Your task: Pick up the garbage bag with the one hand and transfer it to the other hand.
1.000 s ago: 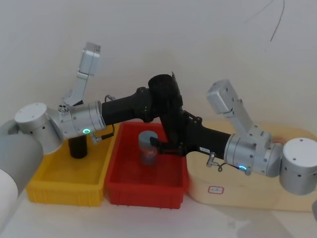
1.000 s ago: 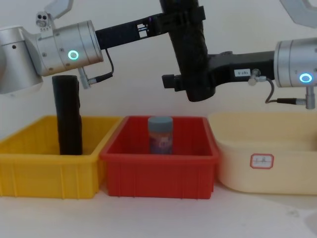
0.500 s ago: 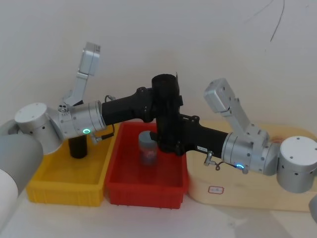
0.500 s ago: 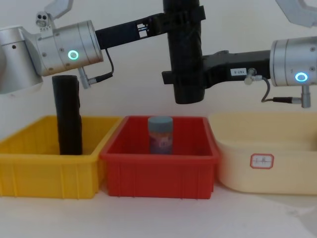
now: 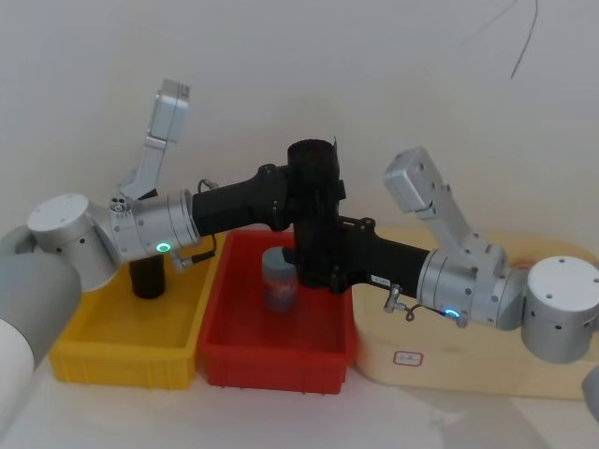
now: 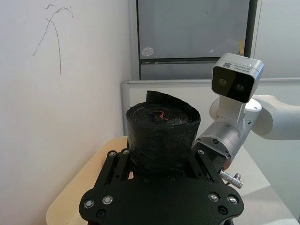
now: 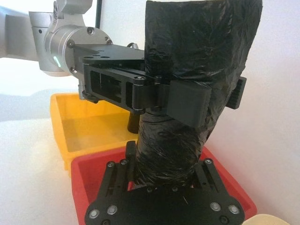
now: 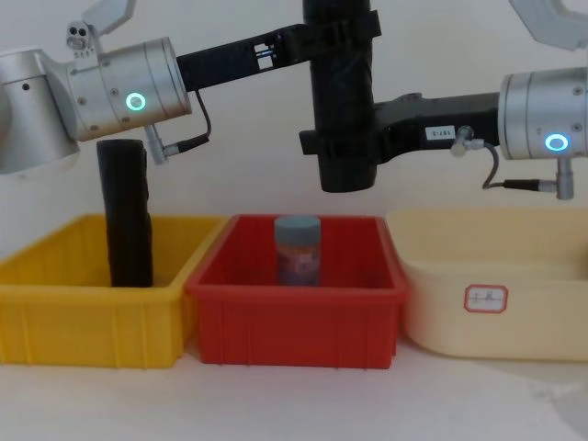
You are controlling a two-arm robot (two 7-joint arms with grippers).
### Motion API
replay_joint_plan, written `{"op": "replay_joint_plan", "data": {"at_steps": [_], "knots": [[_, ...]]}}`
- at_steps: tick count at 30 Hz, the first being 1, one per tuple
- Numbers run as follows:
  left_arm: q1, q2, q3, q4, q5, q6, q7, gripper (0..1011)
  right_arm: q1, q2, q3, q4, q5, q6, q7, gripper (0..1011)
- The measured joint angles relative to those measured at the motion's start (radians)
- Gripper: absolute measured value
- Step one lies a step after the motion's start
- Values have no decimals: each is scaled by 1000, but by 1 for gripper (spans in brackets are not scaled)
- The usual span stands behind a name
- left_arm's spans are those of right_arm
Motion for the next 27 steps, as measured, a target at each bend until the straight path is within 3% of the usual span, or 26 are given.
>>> {"op": "replay_joint_plan", "data": {"at_steps": [18,23,27], "knots": [[0,0,0,0,0,0,0,433,1,-2,-1,2,0,-2,1,547],[0,0,0,0,0,0,0,533,2,-2,-1,2,0,-2,2,547],[0,0,0,0,0,0,0,682,2,-2,-1,2,0,-2,2,547]]}}
